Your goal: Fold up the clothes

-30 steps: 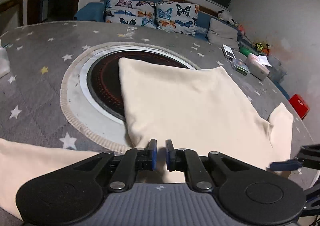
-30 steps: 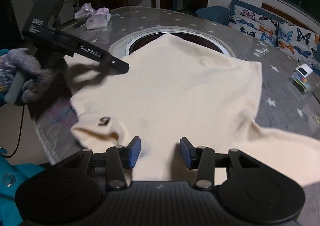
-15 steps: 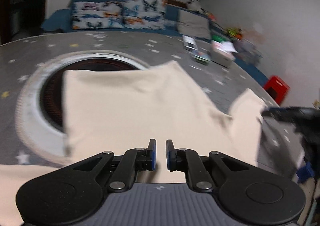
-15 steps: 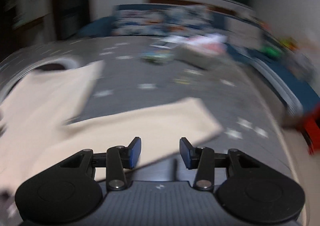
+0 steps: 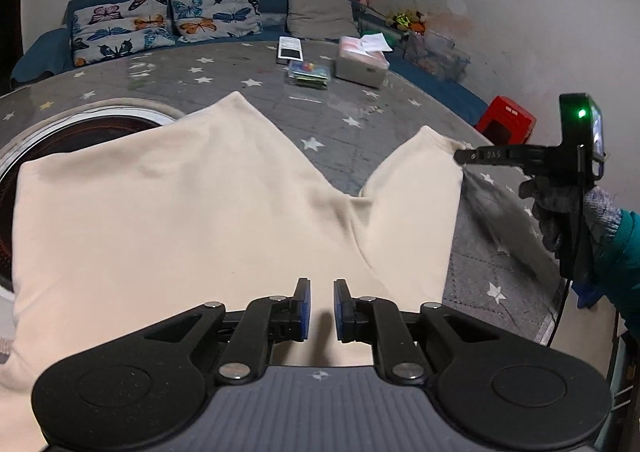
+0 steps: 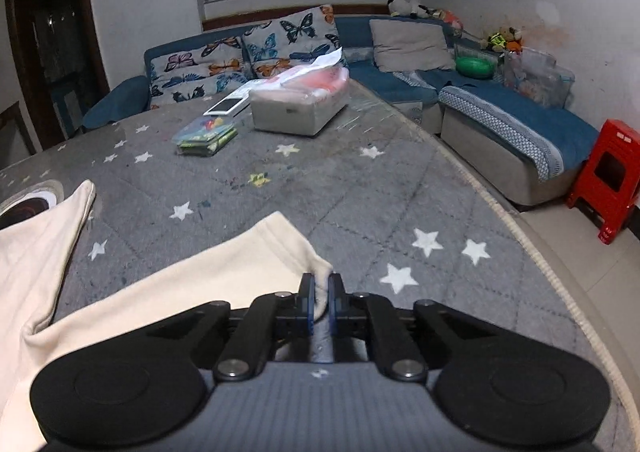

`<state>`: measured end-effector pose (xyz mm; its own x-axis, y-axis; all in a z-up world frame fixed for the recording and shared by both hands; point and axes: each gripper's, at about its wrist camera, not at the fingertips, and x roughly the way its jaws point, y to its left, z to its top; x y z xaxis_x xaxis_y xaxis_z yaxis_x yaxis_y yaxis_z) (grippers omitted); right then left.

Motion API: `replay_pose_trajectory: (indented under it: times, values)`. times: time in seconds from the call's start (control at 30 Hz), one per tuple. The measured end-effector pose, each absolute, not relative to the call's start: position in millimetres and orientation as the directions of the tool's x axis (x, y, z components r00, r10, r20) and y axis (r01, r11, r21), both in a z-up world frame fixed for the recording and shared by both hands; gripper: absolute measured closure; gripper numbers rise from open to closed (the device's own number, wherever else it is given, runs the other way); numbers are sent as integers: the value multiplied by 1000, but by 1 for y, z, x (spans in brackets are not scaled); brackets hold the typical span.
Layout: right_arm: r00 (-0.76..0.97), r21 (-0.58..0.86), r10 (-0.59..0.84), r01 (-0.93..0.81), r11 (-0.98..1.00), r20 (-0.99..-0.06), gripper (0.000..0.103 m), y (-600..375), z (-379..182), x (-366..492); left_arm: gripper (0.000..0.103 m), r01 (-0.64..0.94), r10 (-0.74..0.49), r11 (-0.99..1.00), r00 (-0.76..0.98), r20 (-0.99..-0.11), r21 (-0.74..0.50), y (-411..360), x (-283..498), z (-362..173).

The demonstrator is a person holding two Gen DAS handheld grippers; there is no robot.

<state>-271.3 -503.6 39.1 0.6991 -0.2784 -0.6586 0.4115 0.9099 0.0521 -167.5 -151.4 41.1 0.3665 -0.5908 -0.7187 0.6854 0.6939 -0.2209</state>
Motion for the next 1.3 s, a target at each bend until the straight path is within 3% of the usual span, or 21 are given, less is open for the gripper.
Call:
replay_pose_trajectory:
  times: [0.1, 0.33, 0.53, 0.87, 1.1, 1.3]
  values:
    - [717, 29, -315, 422, 906, -622, 99, -503, 50, -281, 83, 695, -593, 684, 354, -723, -220, -159, -168, 38]
    - [693, 46, -311, 444, 895, -650, 99, -511, 36, -285, 71, 731, -583, 662, 363, -727, -166, -180, -177, 28]
    - [770, 67, -263, 368, 927, -581, 99, -494, 78, -298, 61, 709, -593, 681, 388, -705, -183, -160, -177, 39]
    - [874, 82, 72, -37, 996, -481, 99, -390, 170, -311, 52, 557, -515, 810, 530, -674, -182, -69, -173, 55]
    - [792, 63, 317, -336, 940, -522, 99, -283, 163, -294, 50, 465, -467, 864, 599, -650, -192, -16, -182, 57]
    - [684, 81, 419, -468, 880, -597, 96, -222, 135, -282, 49, 419, -443, 885, 620, -648, -204, 10, -187, 54]
